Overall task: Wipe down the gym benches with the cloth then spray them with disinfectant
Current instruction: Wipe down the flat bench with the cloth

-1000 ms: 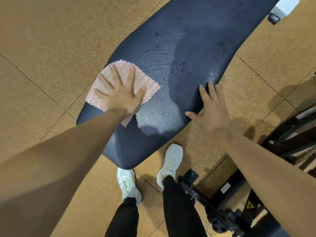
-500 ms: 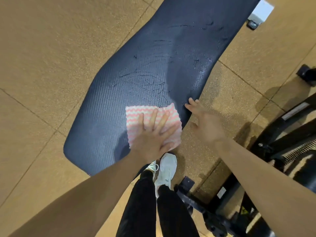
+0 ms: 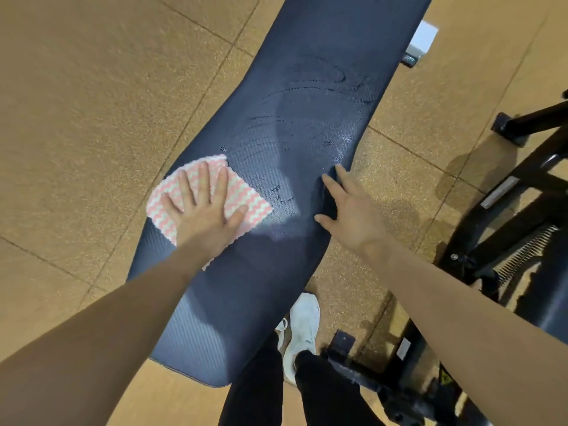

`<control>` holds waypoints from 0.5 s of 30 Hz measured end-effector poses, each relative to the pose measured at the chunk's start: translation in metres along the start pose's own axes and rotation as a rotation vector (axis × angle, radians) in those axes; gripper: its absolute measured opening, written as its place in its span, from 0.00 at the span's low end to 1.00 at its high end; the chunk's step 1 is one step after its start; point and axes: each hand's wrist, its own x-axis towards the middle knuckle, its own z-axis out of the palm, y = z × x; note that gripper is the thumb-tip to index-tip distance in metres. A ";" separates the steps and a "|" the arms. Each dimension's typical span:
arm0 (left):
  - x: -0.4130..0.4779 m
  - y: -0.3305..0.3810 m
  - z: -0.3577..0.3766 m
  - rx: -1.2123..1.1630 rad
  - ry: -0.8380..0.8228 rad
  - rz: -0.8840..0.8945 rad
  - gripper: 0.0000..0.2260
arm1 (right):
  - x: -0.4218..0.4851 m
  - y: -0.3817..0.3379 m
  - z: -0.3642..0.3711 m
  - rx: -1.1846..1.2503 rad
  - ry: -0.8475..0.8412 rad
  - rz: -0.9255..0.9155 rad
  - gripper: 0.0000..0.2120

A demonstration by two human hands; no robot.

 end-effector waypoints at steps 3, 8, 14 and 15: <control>0.018 -0.002 -0.012 -0.044 0.010 -0.026 0.37 | 0.007 -0.001 0.002 -0.091 -0.013 -0.001 0.43; 0.027 0.012 -0.014 0.030 0.011 0.073 0.35 | 0.015 0.000 -0.003 -0.130 -0.015 -0.018 0.43; 0.013 0.059 0.005 0.170 0.030 0.518 0.32 | 0.027 0.005 -0.013 -0.037 0.071 -0.056 0.30; 0.008 0.068 0.008 0.167 0.011 0.571 0.32 | 0.028 0.007 -0.013 -0.007 0.087 -0.060 0.27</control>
